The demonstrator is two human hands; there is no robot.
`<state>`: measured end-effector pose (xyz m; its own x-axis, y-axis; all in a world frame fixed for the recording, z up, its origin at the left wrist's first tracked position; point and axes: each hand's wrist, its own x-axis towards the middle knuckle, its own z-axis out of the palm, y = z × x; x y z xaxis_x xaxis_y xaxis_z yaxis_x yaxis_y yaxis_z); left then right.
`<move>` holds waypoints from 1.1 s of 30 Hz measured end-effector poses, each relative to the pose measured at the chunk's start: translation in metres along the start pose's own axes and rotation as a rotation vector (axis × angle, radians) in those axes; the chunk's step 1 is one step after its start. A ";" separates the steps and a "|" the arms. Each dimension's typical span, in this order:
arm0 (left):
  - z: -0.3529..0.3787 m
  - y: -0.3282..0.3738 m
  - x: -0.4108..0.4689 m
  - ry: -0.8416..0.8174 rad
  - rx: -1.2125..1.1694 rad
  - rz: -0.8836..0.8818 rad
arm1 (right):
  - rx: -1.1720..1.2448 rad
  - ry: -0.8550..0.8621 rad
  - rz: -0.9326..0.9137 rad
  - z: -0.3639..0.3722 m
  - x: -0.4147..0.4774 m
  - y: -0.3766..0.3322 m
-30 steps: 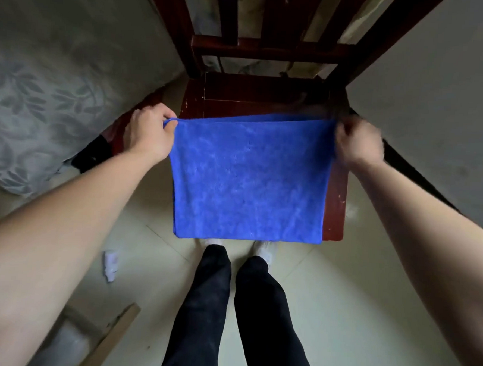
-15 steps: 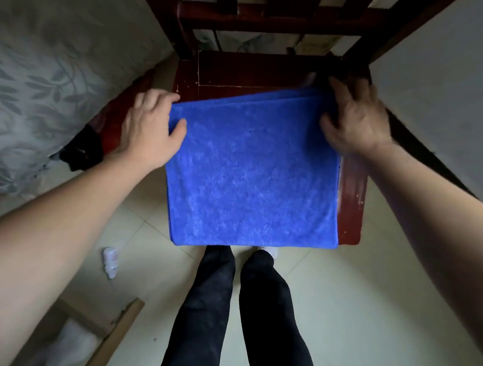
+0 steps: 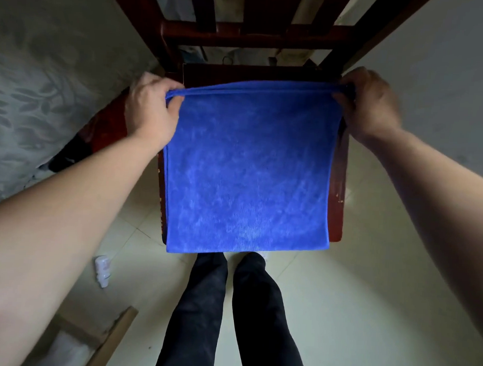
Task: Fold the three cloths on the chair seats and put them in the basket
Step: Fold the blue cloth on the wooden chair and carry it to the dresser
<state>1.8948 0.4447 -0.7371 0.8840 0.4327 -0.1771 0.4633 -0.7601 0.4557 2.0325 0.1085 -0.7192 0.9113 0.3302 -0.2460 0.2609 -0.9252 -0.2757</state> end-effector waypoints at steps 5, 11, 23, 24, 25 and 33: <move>-0.018 0.024 -0.001 0.130 -0.018 0.057 | 0.111 0.160 0.013 -0.024 -0.012 -0.001; -0.051 0.045 -0.013 0.206 -0.011 0.104 | 0.076 0.214 -0.034 -0.065 -0.037 -0.008; -0.029 -0.001 -0.158 -0.102 0.235 0.243 | -0.170 -0.105 -0.127 -0.013 -0.161 0.020; -0.024 -0.008 -0.169 -0.134 0.253 0.246 | -0.184 -0.141 -0.118 -0.004 -0.171 0.022; -0.018 -0.015 -0.180 -0.163 0.269 0.246 | -0.198 -0.168 -0.109 0.006 -0.180 0.024; 0.004 -0.021 -0.201 -0.288 0.281 0.241 | -0.289 -0.359 0.030 0.032 -0.201 0.025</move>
<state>1.7079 0.3715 -0.7146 0.9312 0.1059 -0.3487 0.2069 -0.9414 0.2665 1.8451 0.0251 -0.7068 0.7650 0.2995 -0.5702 0.3608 -0.9326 -0.0058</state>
